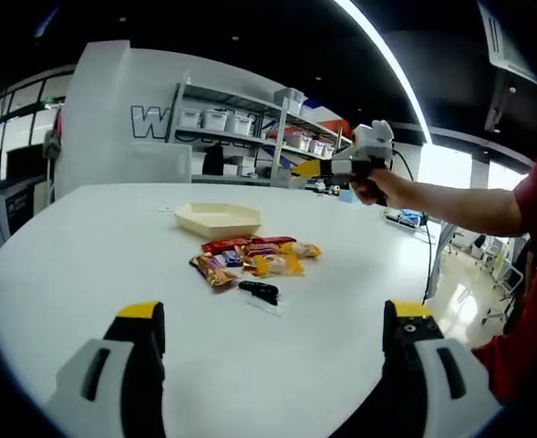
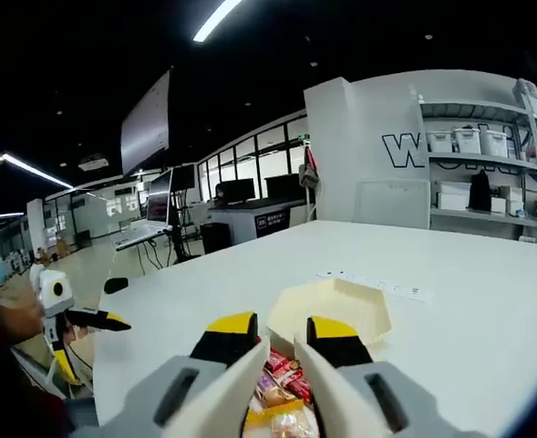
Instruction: Place the target food into the container with the food tongs after gripping and lifting it, then release it inside without dropping or visibly crushing the food.
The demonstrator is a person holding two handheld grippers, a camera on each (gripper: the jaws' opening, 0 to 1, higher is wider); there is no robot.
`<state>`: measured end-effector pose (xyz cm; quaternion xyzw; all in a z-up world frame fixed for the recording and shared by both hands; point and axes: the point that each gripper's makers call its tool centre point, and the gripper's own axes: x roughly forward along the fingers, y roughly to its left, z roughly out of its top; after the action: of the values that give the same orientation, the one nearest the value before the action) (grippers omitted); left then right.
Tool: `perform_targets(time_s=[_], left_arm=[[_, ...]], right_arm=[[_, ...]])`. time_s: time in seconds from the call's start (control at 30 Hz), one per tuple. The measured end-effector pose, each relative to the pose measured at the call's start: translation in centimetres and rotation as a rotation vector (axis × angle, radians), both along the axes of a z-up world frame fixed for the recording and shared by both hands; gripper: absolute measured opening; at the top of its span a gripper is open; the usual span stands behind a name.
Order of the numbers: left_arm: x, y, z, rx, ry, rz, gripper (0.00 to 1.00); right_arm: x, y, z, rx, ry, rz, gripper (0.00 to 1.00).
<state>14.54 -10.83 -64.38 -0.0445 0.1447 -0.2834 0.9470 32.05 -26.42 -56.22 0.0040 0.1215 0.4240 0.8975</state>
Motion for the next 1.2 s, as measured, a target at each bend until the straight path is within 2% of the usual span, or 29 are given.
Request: perform_targets(time_s=[0.17,0.4,0.63,0.83,1.2], left_arm=[[-0.1,-0.2,-0.1,0.002,0.001,-0.003,0.98],[-0.2,-0.3,-0.2,0.004,0.004,-0.006,0.98],[-0.4,-0.5,-0.3,0.011,0.003,-0.009,0.98],[-0.6,-0.7,-0.8,0.02,0.013,-0.017,0.99],[-1.0,-0.5,-1.0,0.029,0.021,-0.02,0.98]], right_arm=[[-0.5,-0.5,-0.8,0.004,0.016,-0.001,0.16],[-1.5,-1.0,-2.7,-0.011,0.043,0.004,0.17],[-2.4,-1.0,-5.7,-0.083,0.067,0.025,0.17],[-2.7,-1.2,-7.4,-0.103,0.086,0.027,0.18],[-2.4,-0.7,-9.0,-0.178,0.038,0.051,0.21]])
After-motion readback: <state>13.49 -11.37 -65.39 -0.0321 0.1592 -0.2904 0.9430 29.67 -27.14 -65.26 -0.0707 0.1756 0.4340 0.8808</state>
